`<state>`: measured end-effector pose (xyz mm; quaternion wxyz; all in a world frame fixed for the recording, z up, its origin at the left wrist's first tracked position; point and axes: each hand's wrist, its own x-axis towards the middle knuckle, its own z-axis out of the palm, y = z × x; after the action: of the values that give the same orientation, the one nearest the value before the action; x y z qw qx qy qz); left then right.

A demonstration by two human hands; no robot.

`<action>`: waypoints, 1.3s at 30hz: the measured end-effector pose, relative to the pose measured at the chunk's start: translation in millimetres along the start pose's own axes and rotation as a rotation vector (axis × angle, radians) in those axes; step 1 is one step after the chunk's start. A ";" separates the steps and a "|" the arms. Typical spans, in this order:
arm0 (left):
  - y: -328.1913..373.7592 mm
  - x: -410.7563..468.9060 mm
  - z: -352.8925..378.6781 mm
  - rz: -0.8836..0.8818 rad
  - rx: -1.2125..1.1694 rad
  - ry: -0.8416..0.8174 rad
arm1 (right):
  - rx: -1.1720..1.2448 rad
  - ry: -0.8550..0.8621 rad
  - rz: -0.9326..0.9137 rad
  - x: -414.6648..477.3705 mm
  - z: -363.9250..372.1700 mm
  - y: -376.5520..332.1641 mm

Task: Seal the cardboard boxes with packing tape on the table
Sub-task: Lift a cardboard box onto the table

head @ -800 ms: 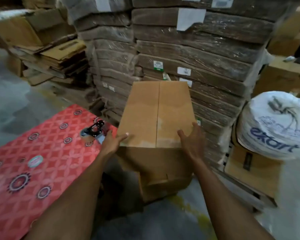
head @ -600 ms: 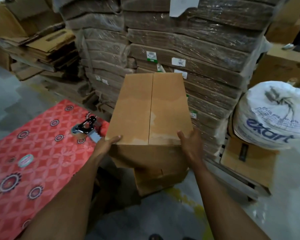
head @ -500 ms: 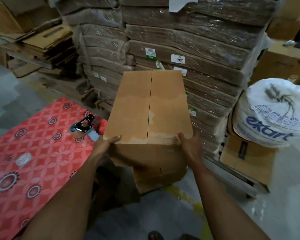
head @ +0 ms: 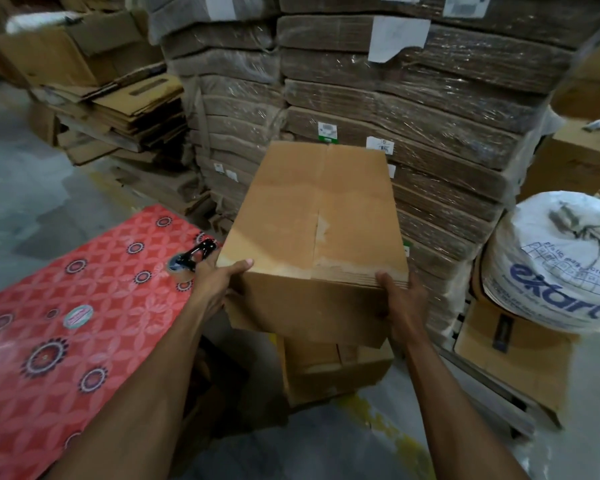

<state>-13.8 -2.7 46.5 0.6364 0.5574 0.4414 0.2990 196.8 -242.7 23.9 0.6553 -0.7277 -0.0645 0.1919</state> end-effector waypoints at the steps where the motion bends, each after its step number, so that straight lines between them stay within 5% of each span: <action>1: 8.6 -3.2 -7.3 0.024 0.001 0.018 | -0.002 0.000 -0.020 -4.9 6.3 -4.5; 13: 70.6 -93.0 -177.6 0.264 -0.130 0.379 | -0.056 -0.260 -0.294 -87.9 151.9 -91.5; 23: 36.1 -198.3 -336.1 0.245 -0.237 0.758 | -0.113 -0.608 -0.330 -192.7 301.1 -69.8; 39: -24.2 -156.0 -389.4 0.059 -0.218 0.822 | -0.255 -0.752 -0.265 -181.9 404.4 -42.4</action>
<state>-432.4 29.8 63.0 0.4538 0.3335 0.6080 0.5596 -110.7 75.8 73.5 0.5098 -0.6678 -0.4154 0.3487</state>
